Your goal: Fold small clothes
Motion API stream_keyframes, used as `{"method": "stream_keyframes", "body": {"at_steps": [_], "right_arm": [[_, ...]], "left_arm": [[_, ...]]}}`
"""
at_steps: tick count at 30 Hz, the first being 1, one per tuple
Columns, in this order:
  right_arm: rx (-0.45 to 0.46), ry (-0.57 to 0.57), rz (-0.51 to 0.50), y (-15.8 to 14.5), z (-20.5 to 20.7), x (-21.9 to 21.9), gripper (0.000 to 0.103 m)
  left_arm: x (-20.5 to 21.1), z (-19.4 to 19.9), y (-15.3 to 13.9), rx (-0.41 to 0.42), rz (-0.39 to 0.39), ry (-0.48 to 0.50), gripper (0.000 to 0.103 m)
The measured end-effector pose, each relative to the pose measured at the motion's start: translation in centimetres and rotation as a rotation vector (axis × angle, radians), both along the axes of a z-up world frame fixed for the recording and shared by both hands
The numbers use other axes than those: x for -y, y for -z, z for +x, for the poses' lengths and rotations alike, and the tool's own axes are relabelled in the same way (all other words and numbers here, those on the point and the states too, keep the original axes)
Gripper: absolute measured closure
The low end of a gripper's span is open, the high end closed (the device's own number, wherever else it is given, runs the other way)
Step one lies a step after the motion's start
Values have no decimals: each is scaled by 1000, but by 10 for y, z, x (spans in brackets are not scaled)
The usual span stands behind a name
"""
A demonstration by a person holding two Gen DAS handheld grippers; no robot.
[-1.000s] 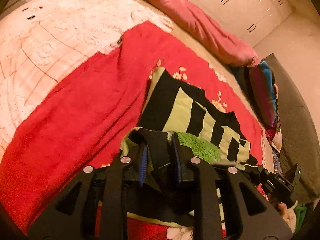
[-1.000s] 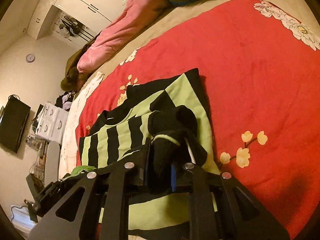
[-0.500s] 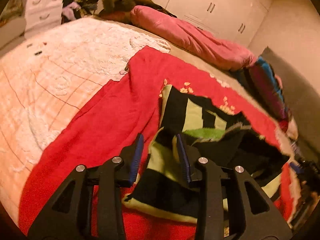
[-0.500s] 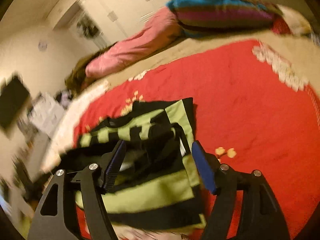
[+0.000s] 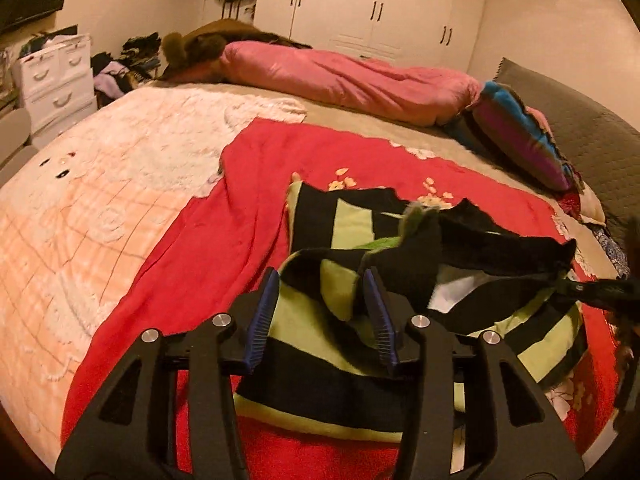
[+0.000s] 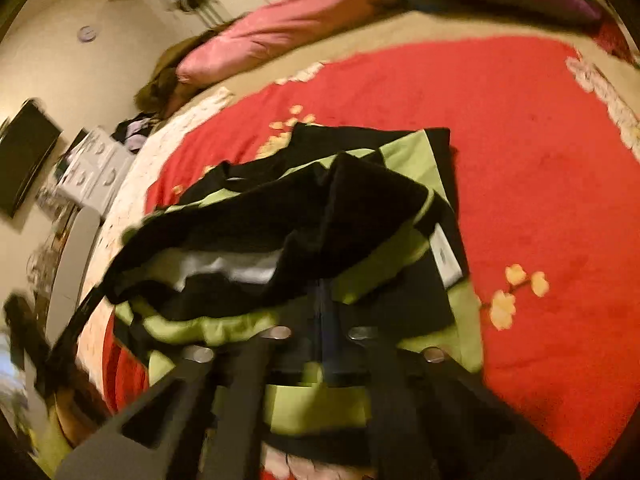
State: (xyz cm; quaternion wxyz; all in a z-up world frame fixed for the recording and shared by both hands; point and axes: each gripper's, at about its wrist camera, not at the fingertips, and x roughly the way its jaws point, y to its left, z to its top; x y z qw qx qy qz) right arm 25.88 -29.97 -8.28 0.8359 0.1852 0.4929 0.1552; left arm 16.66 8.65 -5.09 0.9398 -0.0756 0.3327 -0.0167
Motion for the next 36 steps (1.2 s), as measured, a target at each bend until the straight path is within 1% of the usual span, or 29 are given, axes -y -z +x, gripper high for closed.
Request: {"method": "stream_keyframes", "body": {"at_steps": [2,3,5,9,11,13,14,15,17,18,19,21,22,23,25,26,27,28,29,30,31,32,33,36], "right_arm": [[13,36,22,-4,13,1,103],[31,57,34,-8,19,2,103],[61,97,44,-17,27,7,103],[140,118,3,-35,26,13,102],[171,105,-49,-38,19,14,89],[190,94,-124,-37,10,14,57],[197,86,-153,-35,8,13,54],[203,74,-179,-34,6,12,54],[218,45,-261,-29,4,6,46],[224,38,-299,-27,4,2,42],[234,24,-342,-26,5,-3,42],[246,-2,-387,-22,8,-11,41],[248,-18,-416,-20,11,-17,38],[248,-29,-443,-17,14,-21,38],[232,-40,-526,-8,21,-31,38],[229,-45,-528,-6,21,-31,39],[230,-47,-516,-5,21,-32,47],[230,-37,-516,-4,22,-31,51],[231,-28,-519,-4,21,-30,55],[231,-18,-517,-4,21,-28,63],[229,-4,-505,-4,22,-24,73],[226,8,-492,-5,21,-20,77],[219,23,-460,-5,22,-14,83],[199,72,-332,-8,24,6,87]], "left_arm": [[2,-2,-3,22,11,5,63],[2,-3,-4,34,15,7,60],[3,-4,-6,45,14,13,57],[5,-5,-9,64,35,22,53],[3,-6,-11,71,23,27,50],[0,-7,-14,81,4,29,48],[-1,-8,-14,85,-8,35,48],[-1,-9,-14,88,-18,42,48],[1,-10,-16,101,-39,77,47],[4,-11,-17,105,-36,97,46],[9,-12,-17,105,-25,117,45],[17,-11,-16,90,1,148,40],[21,-10,-14,75,10,157,40],[23,-8,-12,60,14,162,40],[28,-2,-4,-9,23,147,40],[28,2,1,-48,18,134,40],[28,9,8,-97,-2,119,40],[26,13,12,-127,-20,106,40],[25,18,16,-153,-49,100,45],[22,23,19,-170,-87,100,63],[20,26,20,-180,-114,102,70],[17,30,21,-189,-145,95,88],[14,33,19,-190,-173,92,103],[5,35,5,-138,-287,108,103]]}}
